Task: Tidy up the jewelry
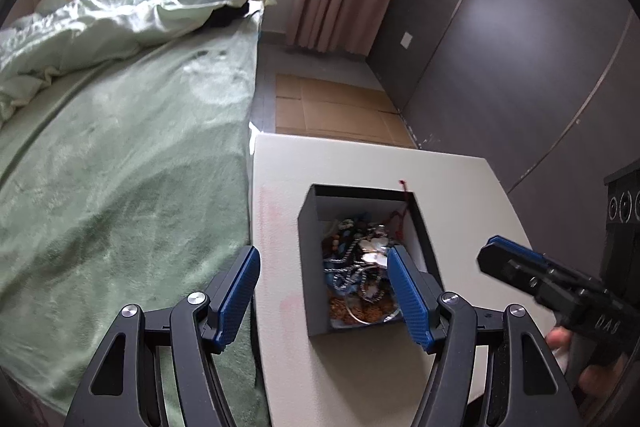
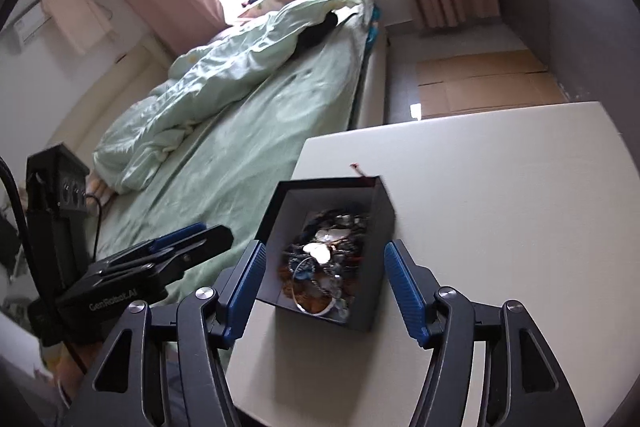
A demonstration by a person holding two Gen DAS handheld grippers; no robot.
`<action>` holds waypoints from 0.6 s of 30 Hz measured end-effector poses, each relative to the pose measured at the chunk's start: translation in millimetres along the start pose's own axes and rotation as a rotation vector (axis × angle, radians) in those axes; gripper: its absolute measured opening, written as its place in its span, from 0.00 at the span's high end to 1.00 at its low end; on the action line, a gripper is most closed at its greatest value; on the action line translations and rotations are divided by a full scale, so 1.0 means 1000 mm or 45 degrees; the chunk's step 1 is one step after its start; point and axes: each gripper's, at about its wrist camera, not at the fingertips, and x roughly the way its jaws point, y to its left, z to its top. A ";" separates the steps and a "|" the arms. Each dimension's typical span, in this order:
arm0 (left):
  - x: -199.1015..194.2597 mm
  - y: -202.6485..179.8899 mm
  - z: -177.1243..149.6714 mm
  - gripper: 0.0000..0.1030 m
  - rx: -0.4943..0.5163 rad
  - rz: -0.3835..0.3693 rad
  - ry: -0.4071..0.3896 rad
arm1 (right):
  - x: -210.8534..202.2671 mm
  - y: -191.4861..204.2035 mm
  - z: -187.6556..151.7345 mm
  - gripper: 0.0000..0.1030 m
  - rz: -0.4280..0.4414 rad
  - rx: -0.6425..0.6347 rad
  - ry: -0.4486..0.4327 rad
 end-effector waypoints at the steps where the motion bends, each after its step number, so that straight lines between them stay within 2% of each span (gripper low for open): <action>1: -0.004 -0.004 -0.001 0.35 0.015 -0.001 -0.012 | -0.005 -0.002 0.000 0.38 0.000 0.006 -0.005; 3: -0.014 -0.014 -0.004 0.31 0.049 -0.006 -0.043 | -0.021 -0.004 -0.003 0.31 -0.027 0.011 -0.033; 5: -0.024 -0.024 -0.007 0.20 0.082 -0.010 -0.079 | -0.035 -0.004 -0.006 0.21 -0.054 0.011 -0.053; 7: -0.037 -0.036 -0.012 0.16 0.122 -0.002 -0.126 | -0.048 -0.006 -0.010 0.13 -0.076 0.021 -0.072; 12: -0.064 -0.053 -0.027 0.08 0.136 -0.028 -0.183 | -0.087 -0.013 -0.022 0.09 -0.157 0.059 -0.137; 14: -0.071 -0.057 -0.032 0.06 0.137 -0.028 -0.199 | -0.098 -0.018 -0.027 0.04 -0.169 0.087 -0.144; 18: -0.091 -0.067 -0.050 0.05 0.155 -0.018 -0.251 | -0.114 -0.024 -0.044 0.03 -0.198 0.124 -0.140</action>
